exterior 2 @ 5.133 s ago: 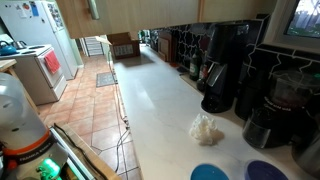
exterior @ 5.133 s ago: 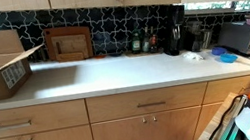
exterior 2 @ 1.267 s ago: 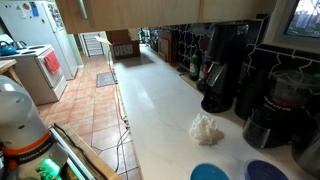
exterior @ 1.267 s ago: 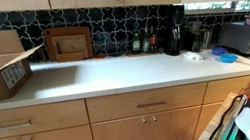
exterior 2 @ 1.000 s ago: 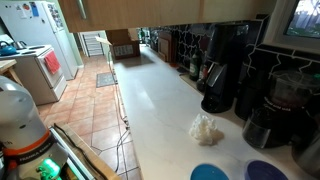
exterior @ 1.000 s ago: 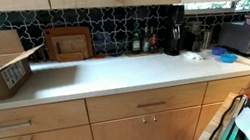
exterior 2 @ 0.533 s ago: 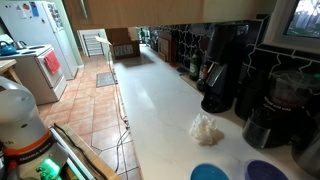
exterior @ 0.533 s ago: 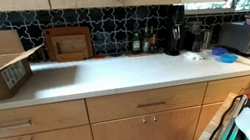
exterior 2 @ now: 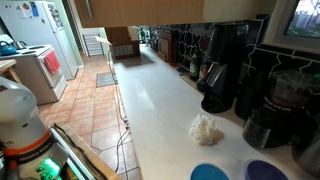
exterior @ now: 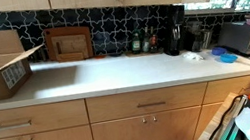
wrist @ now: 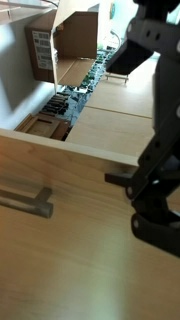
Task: Close the top right cupboard door
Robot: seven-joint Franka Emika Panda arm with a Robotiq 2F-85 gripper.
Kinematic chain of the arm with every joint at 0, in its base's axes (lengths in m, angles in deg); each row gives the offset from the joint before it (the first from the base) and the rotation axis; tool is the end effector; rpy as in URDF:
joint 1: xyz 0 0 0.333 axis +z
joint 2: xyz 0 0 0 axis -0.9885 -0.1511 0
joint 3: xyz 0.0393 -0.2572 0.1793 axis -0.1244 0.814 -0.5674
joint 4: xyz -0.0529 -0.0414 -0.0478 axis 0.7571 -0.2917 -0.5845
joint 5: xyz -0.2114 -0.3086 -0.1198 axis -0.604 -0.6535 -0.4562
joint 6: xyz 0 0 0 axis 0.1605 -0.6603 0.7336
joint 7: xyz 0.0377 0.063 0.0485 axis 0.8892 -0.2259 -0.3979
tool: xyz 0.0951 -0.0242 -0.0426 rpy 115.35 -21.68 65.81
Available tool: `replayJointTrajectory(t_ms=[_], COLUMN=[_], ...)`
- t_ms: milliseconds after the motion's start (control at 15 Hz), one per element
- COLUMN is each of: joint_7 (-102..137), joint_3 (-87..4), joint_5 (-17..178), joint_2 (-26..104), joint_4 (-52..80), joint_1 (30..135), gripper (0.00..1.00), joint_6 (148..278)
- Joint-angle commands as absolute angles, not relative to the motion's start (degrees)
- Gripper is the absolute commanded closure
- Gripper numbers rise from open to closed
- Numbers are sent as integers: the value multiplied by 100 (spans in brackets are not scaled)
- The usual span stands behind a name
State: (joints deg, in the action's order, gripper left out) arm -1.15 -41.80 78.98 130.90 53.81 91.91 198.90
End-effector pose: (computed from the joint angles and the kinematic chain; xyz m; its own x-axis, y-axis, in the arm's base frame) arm 0.1298 -0.0090 0.8020 0.3908 0.3055 0.8683 0.2310 -0.9457 0.2287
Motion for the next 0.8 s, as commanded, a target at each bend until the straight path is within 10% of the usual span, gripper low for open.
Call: replayJointTrajectory(t_ms=[0,733], joint_7=[451,2405], joint_3=[-4558,-5817], joint_5=[8001,7779], joint_2=[12774,11474], joint_4=[5551,5373], joint_1=[8892,7254], gripper=[0,0], joint_6=[20533,22222])
